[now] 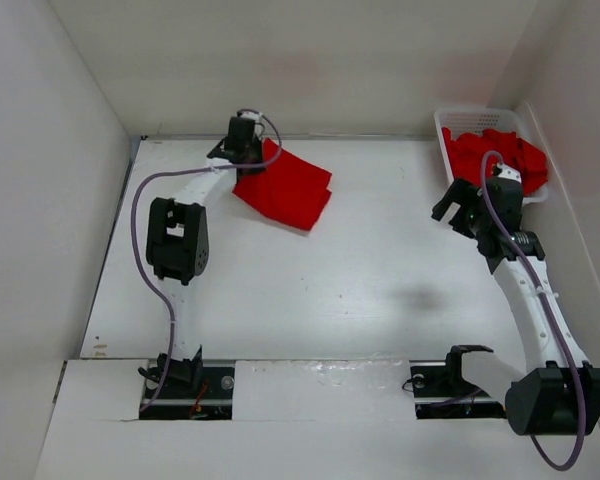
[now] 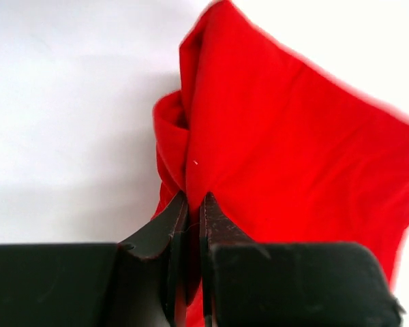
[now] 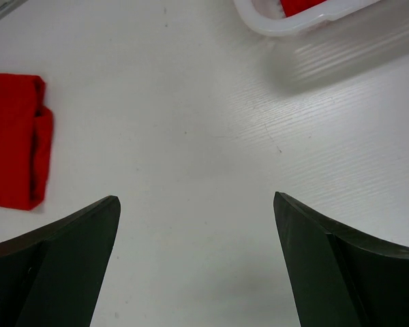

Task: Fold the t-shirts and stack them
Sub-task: Put the neatly folded tshirt into the corner of the board with the left arm

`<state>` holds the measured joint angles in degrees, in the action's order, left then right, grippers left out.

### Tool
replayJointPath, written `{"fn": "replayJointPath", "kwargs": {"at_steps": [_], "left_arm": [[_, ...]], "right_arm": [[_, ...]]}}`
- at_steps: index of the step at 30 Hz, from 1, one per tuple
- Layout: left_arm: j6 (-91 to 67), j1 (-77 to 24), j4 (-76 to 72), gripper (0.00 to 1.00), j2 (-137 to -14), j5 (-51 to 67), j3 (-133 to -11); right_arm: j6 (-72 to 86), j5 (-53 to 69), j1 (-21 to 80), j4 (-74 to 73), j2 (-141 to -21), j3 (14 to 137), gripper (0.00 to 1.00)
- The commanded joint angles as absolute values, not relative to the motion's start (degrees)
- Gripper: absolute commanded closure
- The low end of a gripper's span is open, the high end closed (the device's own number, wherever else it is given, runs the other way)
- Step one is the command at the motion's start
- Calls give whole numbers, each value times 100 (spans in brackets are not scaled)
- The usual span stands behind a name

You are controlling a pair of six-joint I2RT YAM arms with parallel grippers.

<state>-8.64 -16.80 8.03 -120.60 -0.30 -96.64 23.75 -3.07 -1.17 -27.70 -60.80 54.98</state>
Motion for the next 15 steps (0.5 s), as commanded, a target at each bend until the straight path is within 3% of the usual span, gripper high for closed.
{"fn": "replayJointPath", "kwargs": {"at_steps": [1,15], "left_arm": [[-448,-1153,1222,100,-12287,-308,-10869],[61,422,1582,100,-13376,-1107,-12856]], "right_arm": [[2338,-536,-149,-2742,-5933,5484,0],[2548,-888,-202,-3129,-5985,6248,0]]}}
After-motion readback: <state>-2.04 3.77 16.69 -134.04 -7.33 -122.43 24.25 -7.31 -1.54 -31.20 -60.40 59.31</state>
